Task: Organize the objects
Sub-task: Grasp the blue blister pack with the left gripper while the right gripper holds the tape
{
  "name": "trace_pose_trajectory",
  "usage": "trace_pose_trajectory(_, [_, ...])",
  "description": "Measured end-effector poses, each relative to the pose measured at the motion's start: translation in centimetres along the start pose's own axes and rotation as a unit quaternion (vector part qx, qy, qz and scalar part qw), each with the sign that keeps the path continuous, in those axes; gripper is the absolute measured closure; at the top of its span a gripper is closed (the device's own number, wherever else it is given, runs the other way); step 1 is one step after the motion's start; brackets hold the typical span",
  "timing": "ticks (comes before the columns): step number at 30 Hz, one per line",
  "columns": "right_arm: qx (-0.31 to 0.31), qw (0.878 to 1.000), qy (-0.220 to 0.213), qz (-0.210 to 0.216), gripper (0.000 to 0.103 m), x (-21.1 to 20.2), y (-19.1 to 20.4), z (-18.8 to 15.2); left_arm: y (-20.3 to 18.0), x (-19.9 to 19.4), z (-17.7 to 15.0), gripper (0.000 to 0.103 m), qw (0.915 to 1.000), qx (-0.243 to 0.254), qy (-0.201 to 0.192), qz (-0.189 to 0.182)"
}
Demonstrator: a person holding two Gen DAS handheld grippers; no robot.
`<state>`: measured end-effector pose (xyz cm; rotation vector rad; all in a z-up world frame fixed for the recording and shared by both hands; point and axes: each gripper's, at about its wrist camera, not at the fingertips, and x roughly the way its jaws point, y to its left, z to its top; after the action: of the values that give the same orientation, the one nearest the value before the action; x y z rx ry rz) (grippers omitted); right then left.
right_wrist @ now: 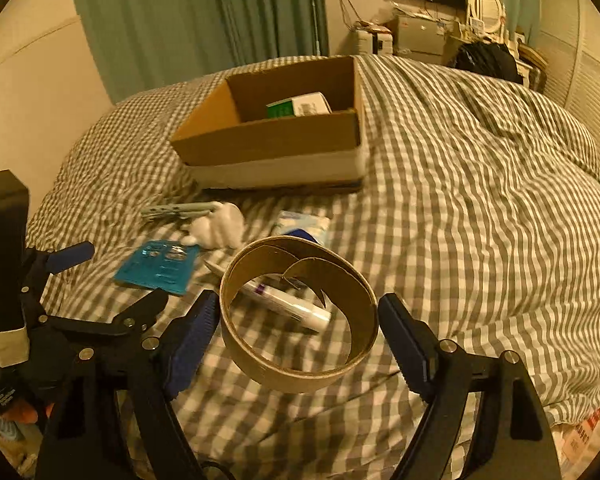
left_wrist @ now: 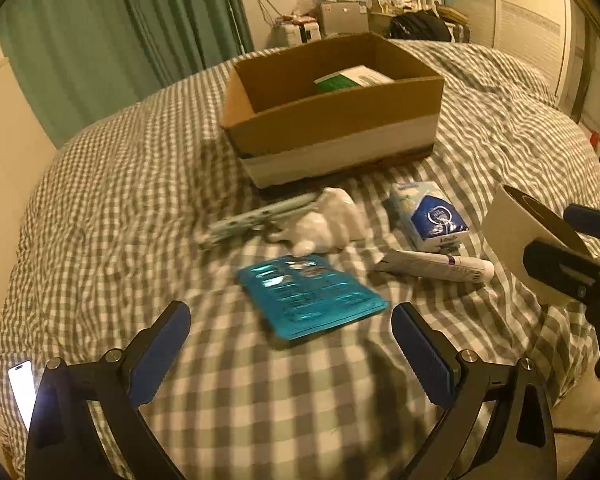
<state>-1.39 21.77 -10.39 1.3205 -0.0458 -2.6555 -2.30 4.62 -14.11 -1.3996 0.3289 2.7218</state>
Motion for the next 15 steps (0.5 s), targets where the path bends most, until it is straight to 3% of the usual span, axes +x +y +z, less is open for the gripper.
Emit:
trace_pose_trajectory(8, [0.012,1.0,0.004,0.003,0.022,1.0,-1.3,-0.3,-1.5,3.0,1.2,0.0,0.9996,0.008,0.023,0.016])
trace_pose_trajectory(12, [0.019,1.0,0.01,0.006,0.022,1.7,-1.7,-0.4,-1.4,4.1,1.4,0.016,0.999,0.009,0.042,0.009])
trace_pose_trajectory(15, [0.019,1.0,0.01,0.007,0.022,1.7,-1.8,-0.3,-0.9,3.9,1.3,0.018,0.9992,-0.005,0.039,-0.002])
